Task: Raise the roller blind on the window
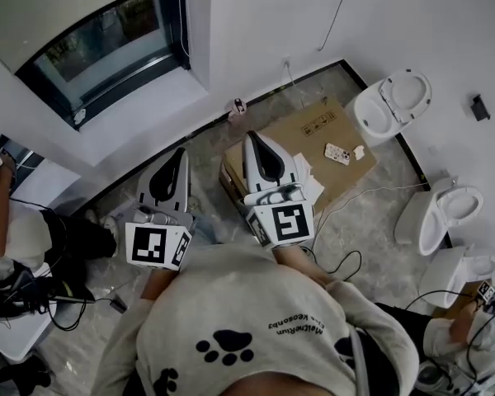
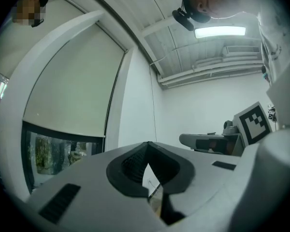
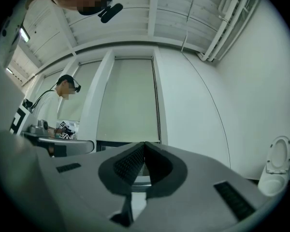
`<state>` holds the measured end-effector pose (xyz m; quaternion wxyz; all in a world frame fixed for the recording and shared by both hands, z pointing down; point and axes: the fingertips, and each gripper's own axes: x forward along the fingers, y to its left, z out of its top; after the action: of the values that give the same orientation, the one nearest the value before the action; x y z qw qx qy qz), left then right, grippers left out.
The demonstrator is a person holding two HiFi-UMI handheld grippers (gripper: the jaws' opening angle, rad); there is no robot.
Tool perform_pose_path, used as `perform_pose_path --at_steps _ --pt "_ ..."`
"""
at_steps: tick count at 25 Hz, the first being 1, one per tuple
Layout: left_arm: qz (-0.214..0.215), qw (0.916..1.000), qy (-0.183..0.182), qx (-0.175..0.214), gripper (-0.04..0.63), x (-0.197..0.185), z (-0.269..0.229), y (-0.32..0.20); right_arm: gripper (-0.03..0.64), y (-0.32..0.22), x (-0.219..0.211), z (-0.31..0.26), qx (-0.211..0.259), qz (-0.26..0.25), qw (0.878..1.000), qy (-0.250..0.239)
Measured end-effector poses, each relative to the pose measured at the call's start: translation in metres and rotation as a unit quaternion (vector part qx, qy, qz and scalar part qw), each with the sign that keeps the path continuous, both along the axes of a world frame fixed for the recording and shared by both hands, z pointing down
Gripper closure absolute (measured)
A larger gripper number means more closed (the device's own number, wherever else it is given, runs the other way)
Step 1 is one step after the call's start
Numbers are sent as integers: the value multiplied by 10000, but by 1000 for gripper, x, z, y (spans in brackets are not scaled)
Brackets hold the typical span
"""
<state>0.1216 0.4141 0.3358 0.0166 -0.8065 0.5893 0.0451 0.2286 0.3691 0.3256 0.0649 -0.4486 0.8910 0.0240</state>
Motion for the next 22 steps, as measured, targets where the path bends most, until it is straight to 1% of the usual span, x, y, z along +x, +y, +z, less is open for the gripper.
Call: perform_pose_path --at_steps 3,6,11,17,22 --pt "11 10000 22 17 589 -21 0 -29 607 -29 -22 -5 82 -35 10000 -30" --pt "49 10000 28 8 589 -45 0 -60 607 -59 -45 -4 76 15 10000 60" --pt "183 9998 -32 71 589 -80 -6 -110 607 -102 -82 -5 111 97 9998 104" --pt "448 9988 -102 140 589 -108 -7 -161 607 -151 -113 -6 173 277 9994 96" --pt "530 9986 -56 69 589 -127 2 -189 607 -175 -131 3 114 345 9992 147"
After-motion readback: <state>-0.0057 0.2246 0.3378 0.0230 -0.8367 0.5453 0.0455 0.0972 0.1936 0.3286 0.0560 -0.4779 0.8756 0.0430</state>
